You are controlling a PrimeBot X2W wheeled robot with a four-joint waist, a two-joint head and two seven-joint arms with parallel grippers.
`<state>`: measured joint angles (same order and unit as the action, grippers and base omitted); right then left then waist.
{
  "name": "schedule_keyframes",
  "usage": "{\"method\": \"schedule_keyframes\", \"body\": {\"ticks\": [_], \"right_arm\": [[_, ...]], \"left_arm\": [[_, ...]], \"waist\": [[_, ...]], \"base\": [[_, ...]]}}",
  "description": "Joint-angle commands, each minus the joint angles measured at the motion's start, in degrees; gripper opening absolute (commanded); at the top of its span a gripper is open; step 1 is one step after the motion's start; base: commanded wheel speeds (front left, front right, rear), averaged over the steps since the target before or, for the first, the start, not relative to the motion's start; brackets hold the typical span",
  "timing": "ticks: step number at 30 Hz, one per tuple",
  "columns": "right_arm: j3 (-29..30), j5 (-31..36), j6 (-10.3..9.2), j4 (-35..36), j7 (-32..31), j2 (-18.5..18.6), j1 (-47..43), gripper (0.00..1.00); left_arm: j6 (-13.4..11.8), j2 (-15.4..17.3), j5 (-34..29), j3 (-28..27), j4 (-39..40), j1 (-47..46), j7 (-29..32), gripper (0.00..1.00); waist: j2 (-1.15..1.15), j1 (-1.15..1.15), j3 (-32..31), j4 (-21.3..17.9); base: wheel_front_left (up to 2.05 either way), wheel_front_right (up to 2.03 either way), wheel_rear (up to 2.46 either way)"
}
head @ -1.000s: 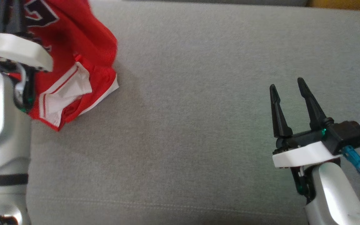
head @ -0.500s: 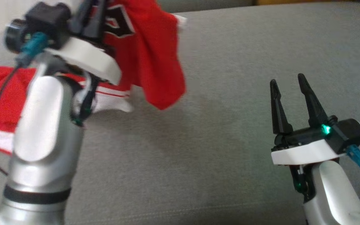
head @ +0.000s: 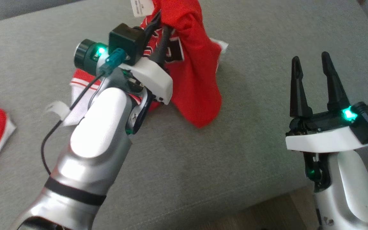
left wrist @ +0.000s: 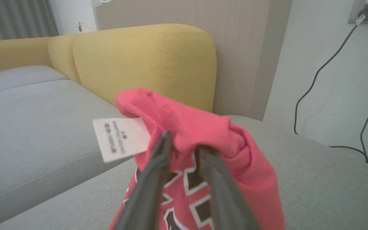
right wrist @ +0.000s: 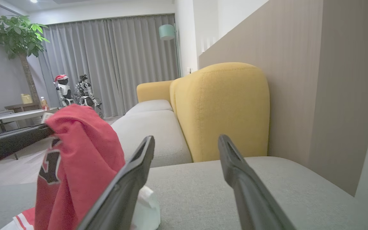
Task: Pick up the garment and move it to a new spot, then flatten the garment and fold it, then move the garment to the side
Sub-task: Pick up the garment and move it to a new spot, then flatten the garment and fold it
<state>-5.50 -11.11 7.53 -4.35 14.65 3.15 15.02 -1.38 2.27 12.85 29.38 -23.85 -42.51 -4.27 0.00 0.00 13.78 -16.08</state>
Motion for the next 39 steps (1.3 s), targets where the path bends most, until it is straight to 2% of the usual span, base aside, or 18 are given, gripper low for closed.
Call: {"method": "schedule_keyframes", "body": {"ticks": [1, 6, 12, 17, 23, 26, 27, 31, 39], "right_arm": [[-1.34, -0.41, -0.04, 2.22, 0.34, -0.27, 1.84, 1.00], [-0.62, -0.51, -0.04, 2.23, 0.34, -0.27, 1.59, 1.00], [-0.10, 1.42, -0.04, 0.88, 0.35, -0.27, -0.28, 1.00], [0.57, 3.56, -0.04, -0.55, 0.35, -0.27, -2.54, 1.00], [1.35, 4.86, -0.04, -2.17, 0.35, -0.27, -5.18, 1.00], [1.31, 5.08, -0.04, -2.84, 0.35, -0.27, -5.98, 1.00], [1.17, 5.20, -0.04, -3.51, 0.35, -0.27, -6.66, 1.00], [1.34, 5.32, -0.04, -4.44, 0.35, -0.27, -7.39, 1.00], [0.99, 6.10, -0.04, -6.80, 0.35, -0.27, -7.44, 1.00]], "left_arm": [[-0.77, 0.65, 0.55, -0.95, 0.91, -3.82, -0.97, 1.00], [-4.00, 0.63, 1.57, 0.23, -7.13, -6.99, -6.01, 1.00], [-4.19, 2.88, 3.84, -3.46, -11.56, -6.34, -9.69, 1.00], [-3.34, 6.42, 5.65, -6.58, -9.34, 0.11, -10.62, 1.00], [-3.09, 8.87, 6.76, -11.17, 0.66, 13.71, -10.71, 1.00], [-3.67, 8.52, 6.82, -13.11, 4.65, 18.72, -10.71, 1.00], [-3.89, 7.50, 6.59, -14.57, 8.36, 23.65, -10.72, 1.00], [-3.72, 5.18, 6.18, -16.49, 12.13, 29.45, -10.72, 1.00], [-2.01, 1.83, 3.63, -19.72, 15.33, 32.74, -10.72, 1.00]], "waist": [[0.00, 0.00, 2.10, -2.47], [0.00, 0.00, 2.26, -2.24], [0.00, 0.00, -0.53, 2.40], [0.00, 0.00, -3.73, 7.72], [0.00, 0.00, -6.93, 12.85], [0.00, 0.00, -7.65, 13.92], [0.00, 0.00, -8.18, 14.70], [0.00, 0.00, -8.62, 15.66], [0.00, 0.00, -8.64, 16.70]], "base": [[0.00, 0.00, 0.00], [0.00, 0.00, 0.00], [0.00, 0.00, 0.00], [0.00, 0.00, 0.00], [0.00, 0.00, 0.00], [0.00, 0.00, 0.00], [0.00, 0.00, 0.00], [0.00, 0.00, 0.00], [0.00, 0.00, 0.00]]}}
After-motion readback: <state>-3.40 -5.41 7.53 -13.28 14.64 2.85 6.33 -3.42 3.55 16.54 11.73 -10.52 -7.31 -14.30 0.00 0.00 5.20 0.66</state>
